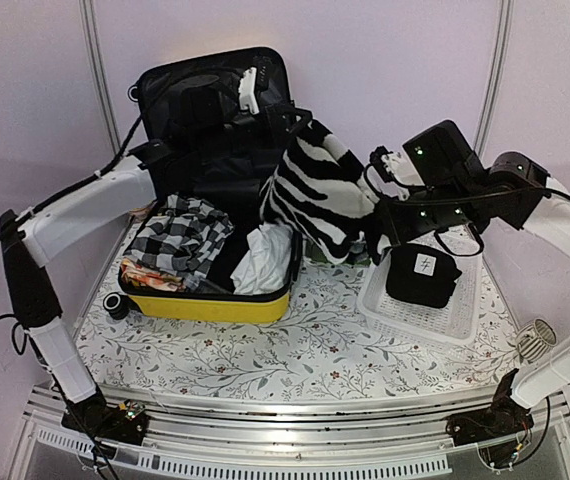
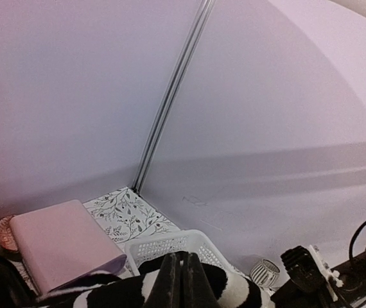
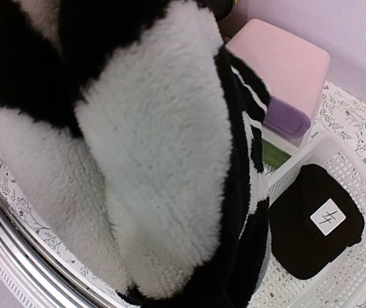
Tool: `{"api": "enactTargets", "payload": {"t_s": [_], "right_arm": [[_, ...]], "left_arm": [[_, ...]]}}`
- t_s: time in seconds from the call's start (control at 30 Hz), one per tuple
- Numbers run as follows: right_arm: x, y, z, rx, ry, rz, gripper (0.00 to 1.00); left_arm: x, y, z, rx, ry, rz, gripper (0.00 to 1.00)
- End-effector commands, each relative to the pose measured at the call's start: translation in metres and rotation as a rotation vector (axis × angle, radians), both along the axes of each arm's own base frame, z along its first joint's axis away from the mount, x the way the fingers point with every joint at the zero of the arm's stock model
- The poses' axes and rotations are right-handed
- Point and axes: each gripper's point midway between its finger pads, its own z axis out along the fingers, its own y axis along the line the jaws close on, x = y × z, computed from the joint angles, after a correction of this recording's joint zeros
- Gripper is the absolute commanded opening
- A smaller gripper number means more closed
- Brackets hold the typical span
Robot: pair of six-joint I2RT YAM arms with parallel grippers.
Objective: Open, take out, and arrange the luggage
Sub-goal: Place the clothes in the bin.
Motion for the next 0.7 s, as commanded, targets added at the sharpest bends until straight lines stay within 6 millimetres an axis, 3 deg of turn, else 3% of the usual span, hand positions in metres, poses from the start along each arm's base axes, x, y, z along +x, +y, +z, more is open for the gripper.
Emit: {"api": "enactTargets", "payload": {"t_s": [0.0, 0.13, 0.17, 0.43, 0.57, 0.67], "right_arm": [[-0.021, -0.016, -0.019, 0.058, 0.085, -0.034, 0.02], [-0.033, -0.039, -0.054, 0.059, 0.187, -0.123, 0.02], [-0.036, -0.046, -0.059, 0.06, 0.2, -0.147, 0.02], [-0.053, -0.099, -0.064, 0.108, 0.23, -0.378, 0.02], [-0.065, -0.098, -0.08, 0.141, 0.292, -0.384, 0.02], [-0.068, -0.071, -0.088, 0.262, 0.338, -0.304, 0.02]], "left_arm": [[-0.005, -0.027, 0.023, -0.125, -0.113, -0.11, 0.0], [-0.007, -0.069, 0.001, -0.169, -0.103, -0.244, 0.0], [-0.003, -0.085, -0.016, -0.164, -0.084, -0.276, 0.0], [-0.012, -0.161, -0.063, -0.215, -0.056, -0.464, 0.0], [-0.015, -0.183, -0.079, -0.248, -0.037, -0.517, 0.0], [-0.011, -0.19, -0.088, -0.263, -0.038, -0.52, 0.0]]}}
